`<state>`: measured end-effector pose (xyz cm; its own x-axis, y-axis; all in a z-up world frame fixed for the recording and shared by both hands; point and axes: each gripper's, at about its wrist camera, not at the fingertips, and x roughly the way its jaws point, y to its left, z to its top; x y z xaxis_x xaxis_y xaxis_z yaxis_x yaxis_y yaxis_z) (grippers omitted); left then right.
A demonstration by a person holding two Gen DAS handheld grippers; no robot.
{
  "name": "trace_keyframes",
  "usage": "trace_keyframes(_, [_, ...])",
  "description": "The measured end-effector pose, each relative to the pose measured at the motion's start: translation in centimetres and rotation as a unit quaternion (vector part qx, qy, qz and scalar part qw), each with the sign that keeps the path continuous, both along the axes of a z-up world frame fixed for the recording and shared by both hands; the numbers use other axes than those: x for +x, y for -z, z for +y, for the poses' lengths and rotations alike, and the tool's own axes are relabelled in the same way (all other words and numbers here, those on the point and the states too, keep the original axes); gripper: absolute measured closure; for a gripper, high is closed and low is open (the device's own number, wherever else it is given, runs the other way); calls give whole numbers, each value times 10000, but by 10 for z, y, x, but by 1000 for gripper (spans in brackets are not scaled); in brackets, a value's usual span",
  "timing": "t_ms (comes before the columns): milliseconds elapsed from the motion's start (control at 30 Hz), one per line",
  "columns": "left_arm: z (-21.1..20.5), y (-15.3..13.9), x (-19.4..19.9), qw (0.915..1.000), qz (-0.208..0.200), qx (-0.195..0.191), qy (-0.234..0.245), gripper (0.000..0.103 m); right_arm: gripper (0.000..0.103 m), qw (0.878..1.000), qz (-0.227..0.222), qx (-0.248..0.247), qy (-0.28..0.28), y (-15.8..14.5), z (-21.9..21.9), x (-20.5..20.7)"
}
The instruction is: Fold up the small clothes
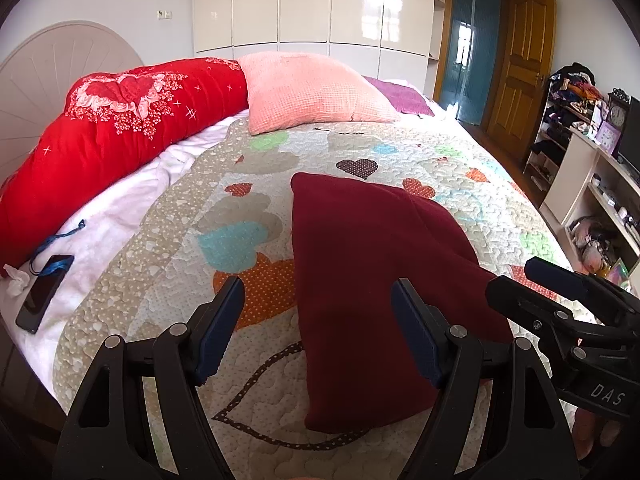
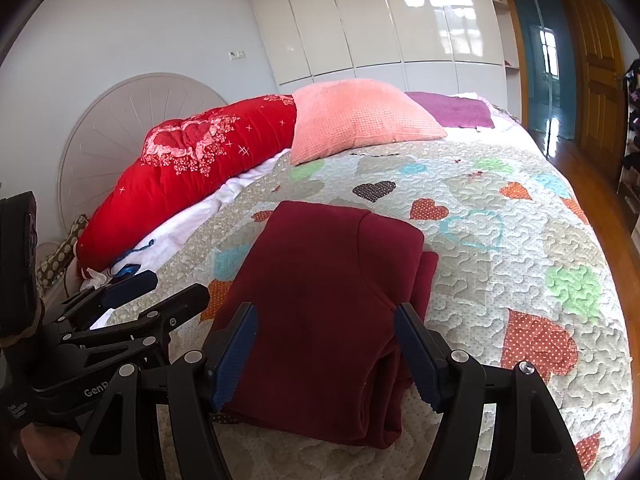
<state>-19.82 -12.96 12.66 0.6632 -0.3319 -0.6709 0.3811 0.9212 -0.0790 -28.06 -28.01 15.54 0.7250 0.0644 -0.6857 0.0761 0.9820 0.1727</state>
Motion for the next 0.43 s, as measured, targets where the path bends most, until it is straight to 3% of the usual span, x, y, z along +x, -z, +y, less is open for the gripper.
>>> trace_keyframes(433, [-9,-1,-6,9992,-304,132,212,27,35,10000,12,10,-19,1,-3,1])
